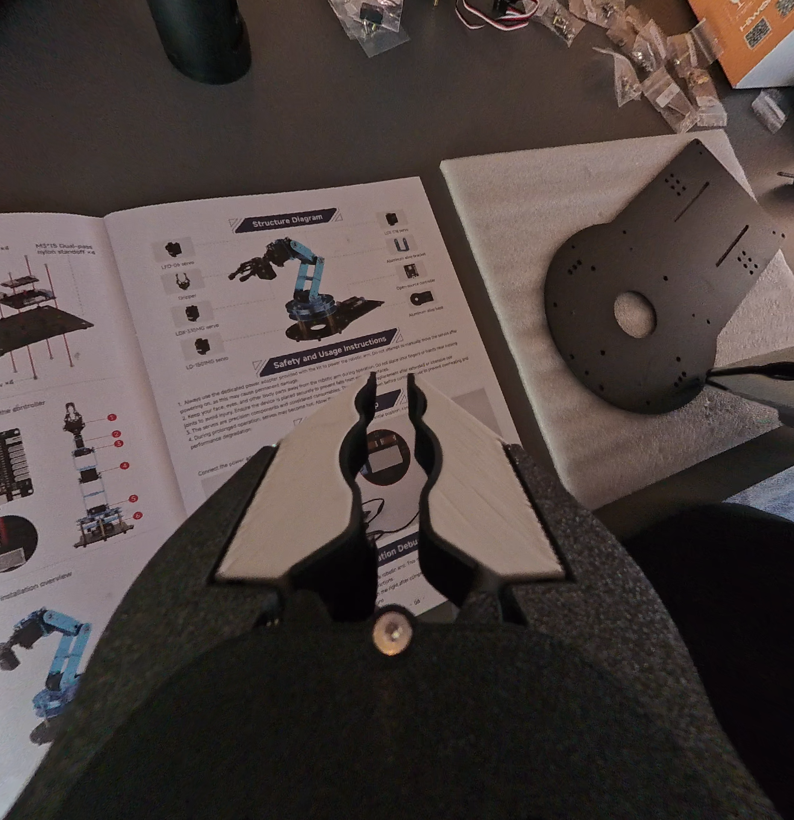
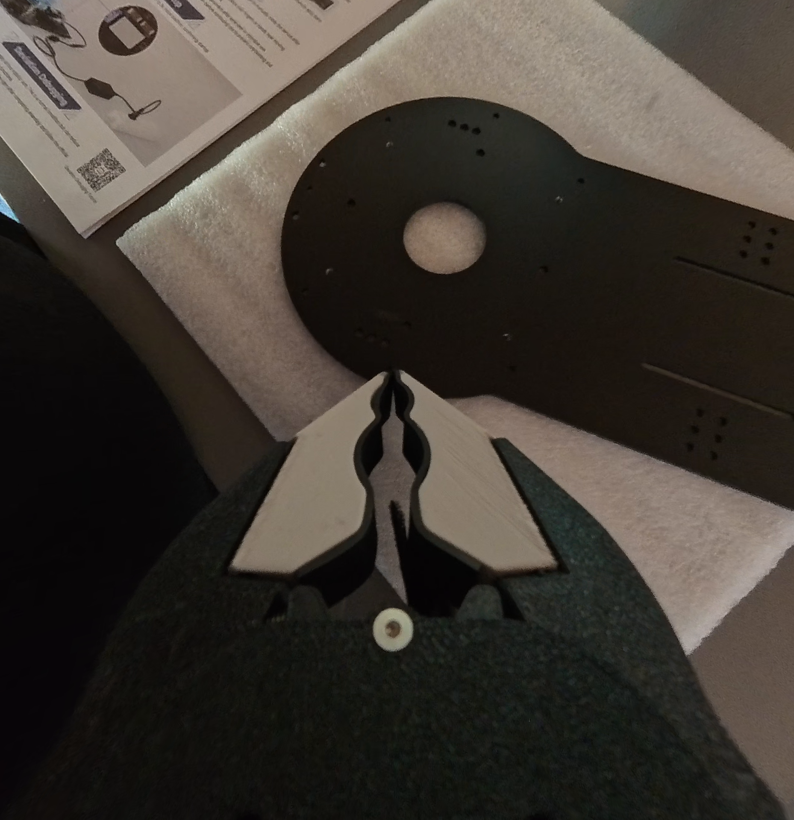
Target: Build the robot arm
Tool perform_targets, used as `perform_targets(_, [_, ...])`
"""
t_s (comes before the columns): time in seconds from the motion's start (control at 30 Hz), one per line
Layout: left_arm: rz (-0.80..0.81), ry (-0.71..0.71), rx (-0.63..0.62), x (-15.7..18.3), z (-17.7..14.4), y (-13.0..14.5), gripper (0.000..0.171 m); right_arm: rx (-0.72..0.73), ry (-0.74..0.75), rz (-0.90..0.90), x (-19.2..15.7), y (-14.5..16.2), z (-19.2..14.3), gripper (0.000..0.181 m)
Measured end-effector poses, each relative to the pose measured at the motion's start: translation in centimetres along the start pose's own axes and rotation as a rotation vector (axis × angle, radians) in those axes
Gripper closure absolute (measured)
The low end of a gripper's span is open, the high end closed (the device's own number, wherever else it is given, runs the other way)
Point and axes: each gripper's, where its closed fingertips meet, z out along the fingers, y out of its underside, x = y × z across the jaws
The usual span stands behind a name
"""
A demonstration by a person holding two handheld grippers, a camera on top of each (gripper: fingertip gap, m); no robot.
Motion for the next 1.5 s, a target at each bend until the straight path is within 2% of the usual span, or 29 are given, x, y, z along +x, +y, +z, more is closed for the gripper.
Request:
perform_targets(0.1, [0.000, -0.001, 0.005, 0.0, 0.1, -0.3, 0.159, 0.028, 0.034, 0.051, 2.0, -0.2, -0.7, 0.181])
perform_targets(0.23, [0.002, -0.002, 0.010, 0.0, 0.3, -0.5, 0.159, -0.003, 0.105, 0.057, 4.8, 0.2, -1.3, 0.181])
perform_targets(0.5, [-0.009, -0.014, 0.012, 0.0, 0.2, -0.5, 0.159, 0.023, 0.085, 0.082, 5.2, -0.6, -0.9, 0.179])
perform_targets(0.67, [-0.012, -0.023, 0.005, -0.1, 0.1, -0.1, 0.158, 0.013, 0.106, 0.103, 6.2, 0.2, -1.3, 0.175])
perform_targets(0.77, [-0.015, -0.024, 0.007, 0.0, 0.1, -0.1, 0.158, 0.014, 0.215, 0.143, 9.2, 0.9, -2.3, 0.159])
perform_targets(0.83, [-0.015, -0.022, 0.009, 0.1, 0.1, -0.2, 0.158, 0.040, 0.327, 0.215, 12.4, 1.2, -3.5, 0.145])
perform_targets(0.87, [-0.013, -0.021, 0.010, 0.2, 0.1, -0.3, 0.158, 0.045, 0.377, 0.245, 13.8, 1.6, -4.0, 0.144])
perform_targets(0.97, [-0.007, -0.020, 0.013, 0.3, 0.1, -0.4, 0.158, 0.038, 0.423, 0.293, 16.2, 2.6, -4.6, 0.131])
perform_targets(1.13, [-0.008, -0.025, 0.017, 0.1, 0.0, -0.5, 0.158, 0.063, 0.317, 0.394, 16.0, 2.6, -3.8, 0.130])
perform_targets(1.37, [-0.036, -0.043, 0.033, -0.6, -0.5, -0.5, 0.158, 0.057, 0.334, 0.350, 17.1, 0.9, -3.6, 0.133])
perform_targets(1.5, [-0.046, -0.056, 0.036, -0.9, -0.8, -0.2, 0.158, 0.056, 0.342, 0.344, 17.6, 0.7, -3.6, 0.161])
